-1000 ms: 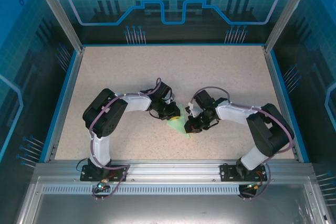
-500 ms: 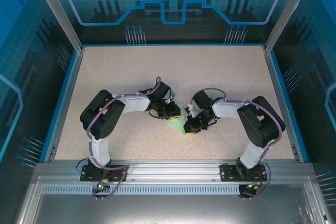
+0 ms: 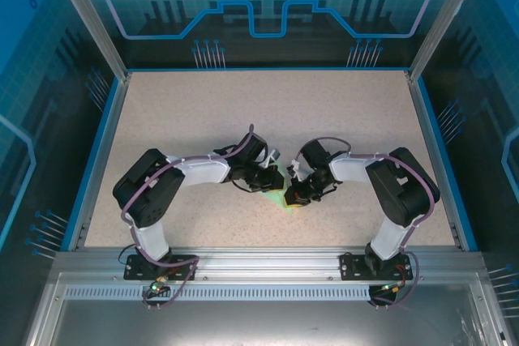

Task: Fold a paper plane with a square sheet of paper (fold left side to right side)
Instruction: Fourth fold the wing at the center of the table.

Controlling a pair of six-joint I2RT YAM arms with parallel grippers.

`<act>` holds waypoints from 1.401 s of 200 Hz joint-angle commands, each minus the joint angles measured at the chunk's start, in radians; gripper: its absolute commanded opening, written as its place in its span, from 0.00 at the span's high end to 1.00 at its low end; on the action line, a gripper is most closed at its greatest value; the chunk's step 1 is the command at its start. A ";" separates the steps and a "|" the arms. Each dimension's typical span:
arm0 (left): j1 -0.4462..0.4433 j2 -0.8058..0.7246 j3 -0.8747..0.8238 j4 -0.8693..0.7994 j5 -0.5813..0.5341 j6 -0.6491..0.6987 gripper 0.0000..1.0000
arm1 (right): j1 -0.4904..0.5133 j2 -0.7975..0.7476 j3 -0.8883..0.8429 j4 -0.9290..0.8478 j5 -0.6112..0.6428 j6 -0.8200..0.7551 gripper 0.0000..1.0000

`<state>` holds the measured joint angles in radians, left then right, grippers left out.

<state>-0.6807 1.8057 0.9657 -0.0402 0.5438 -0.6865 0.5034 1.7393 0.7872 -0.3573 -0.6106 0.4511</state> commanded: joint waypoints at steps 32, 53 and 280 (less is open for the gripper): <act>-0.008 0.067 -0.016 0.026 0.016 0.017 0.90 | -0.009 0.047 -0.040 -0.036 0.135 -0.011 1.00; -0.008 0.085 -0.025 0.055 0.016 0.011 0.90 | -0.009 0.048 -0.038 -0.044 0.141 -0.015 1.00; 0.202 0.132 0.086 -0.043 -0.284 0.279 0.90 | -0.011 0.018 -0.042 -0.138 0.212 -0.040 1.00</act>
<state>-0.5346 1.9057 1.0321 -0.0895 0.3645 -0.4694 0.5034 1.7325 0.7914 -0.3771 -0.5869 0.4244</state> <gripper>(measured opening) 0.101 0.045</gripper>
